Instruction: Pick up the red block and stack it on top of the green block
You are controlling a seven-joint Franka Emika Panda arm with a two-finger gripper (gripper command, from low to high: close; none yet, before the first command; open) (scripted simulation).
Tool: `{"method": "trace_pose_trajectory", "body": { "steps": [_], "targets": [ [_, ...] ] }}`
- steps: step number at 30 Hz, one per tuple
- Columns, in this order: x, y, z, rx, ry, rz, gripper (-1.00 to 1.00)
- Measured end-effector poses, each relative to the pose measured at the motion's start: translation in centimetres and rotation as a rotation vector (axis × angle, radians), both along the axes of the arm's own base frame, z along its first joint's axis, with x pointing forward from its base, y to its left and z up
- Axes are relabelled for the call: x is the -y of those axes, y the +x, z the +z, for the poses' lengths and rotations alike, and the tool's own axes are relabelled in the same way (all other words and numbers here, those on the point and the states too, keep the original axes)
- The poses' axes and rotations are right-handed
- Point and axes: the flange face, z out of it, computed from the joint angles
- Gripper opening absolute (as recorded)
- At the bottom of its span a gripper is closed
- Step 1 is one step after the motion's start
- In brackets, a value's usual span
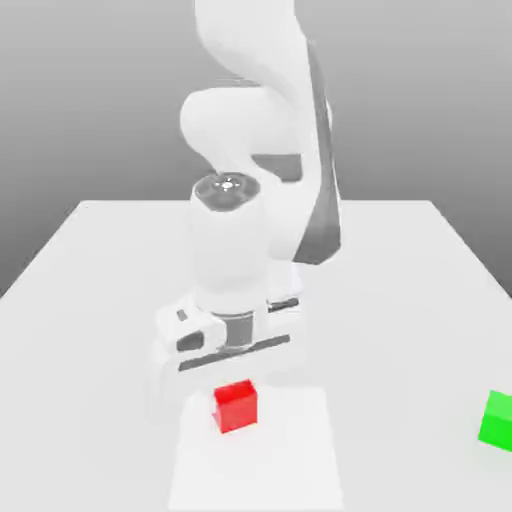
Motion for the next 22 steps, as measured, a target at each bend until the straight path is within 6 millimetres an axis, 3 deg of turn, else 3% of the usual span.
{"method": "trace_pose_trajectory", "body": {
  "steps": [2, 8, 11, 14, 16, 18, 19, 22],
  "targets": [
    [-3.2, 1.1, 1.1, -0.001, -0.002, 0.082, -1.00],
    [-18.5, 3.4, 2.8, -0.002, -0.009, 0.418, -1.00],
    [-26.2, 2.7, 3.6, -0.001, -0.007, 0.567, -1.00],
    [-33.7, 0.5, 4.2, 0.000, -0.002, 0.711, -1.00],
    [-35.6, -0.1, 2.5, 0.000, -0.001, 0.747, -1.00],
    [-36.1, -0.4, -0.1, 0.001, 0.000, 0.756, -1.00],
    [-36.1, -0.4, -1.1, 0.001, 0.000, 0.758, 1.00],
    [-36.1, -0.4, -1.1, 0.000, 0.000, 0.758, 1.00]
  ]
}}
